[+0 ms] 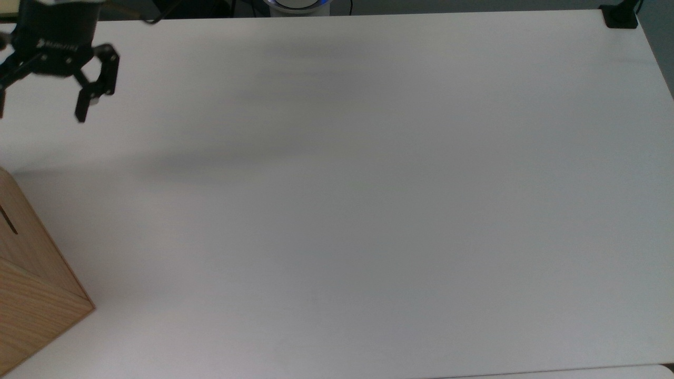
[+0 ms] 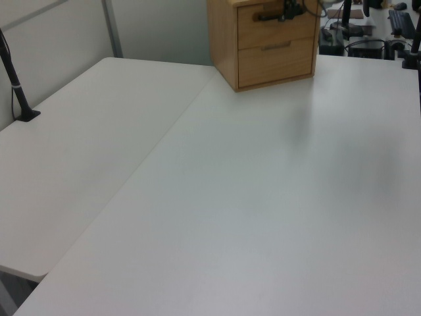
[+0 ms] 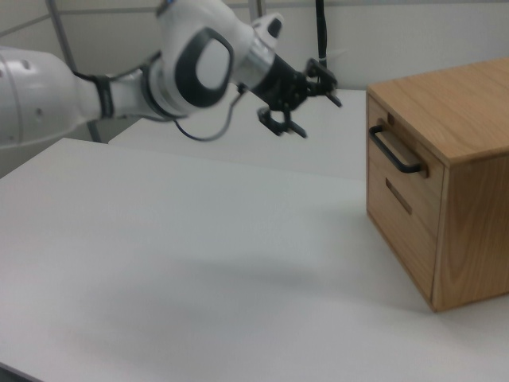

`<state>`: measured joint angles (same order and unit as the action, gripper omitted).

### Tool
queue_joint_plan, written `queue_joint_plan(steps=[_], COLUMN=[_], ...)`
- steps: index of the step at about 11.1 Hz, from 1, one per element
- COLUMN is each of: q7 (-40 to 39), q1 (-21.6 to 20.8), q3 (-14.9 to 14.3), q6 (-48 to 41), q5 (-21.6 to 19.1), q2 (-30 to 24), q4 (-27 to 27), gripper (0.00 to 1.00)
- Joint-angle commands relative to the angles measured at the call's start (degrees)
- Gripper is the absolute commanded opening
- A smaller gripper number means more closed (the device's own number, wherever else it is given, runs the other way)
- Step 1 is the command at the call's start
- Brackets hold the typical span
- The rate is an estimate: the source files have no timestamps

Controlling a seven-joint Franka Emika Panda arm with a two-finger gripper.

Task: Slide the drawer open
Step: 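Move the gripper toward the black handle of the wooden cabinet's upper drawer, then close the gripper around the black drawer handle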

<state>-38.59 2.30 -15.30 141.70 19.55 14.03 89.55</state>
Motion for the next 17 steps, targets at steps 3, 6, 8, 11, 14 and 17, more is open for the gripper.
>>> queue_joint_plan(steps=[3,6,8,11,14,17], q7=[-2.10,-2.02,-2.19,-2.45,-4.83,-5.00], q1=[-0.45,-0.01,0.69,0.87,0.78,0.78], q3=[-5.87,-7.28,-8.86,-9.57,-10.27,-10.27], q6=[14.90,18.53,19.66,21.87,21.87,21.87], q5=[6.71,6.99,7.08,7.26,7.26,7.26], q2=[6.87,8.38,9.16,9.61,9.70,9.79], q4=[-0.25,0.01,0.10,0.27,1.15,1.50], gripper=[0.79,0.75,0.73,0.48,0.27,0.27])
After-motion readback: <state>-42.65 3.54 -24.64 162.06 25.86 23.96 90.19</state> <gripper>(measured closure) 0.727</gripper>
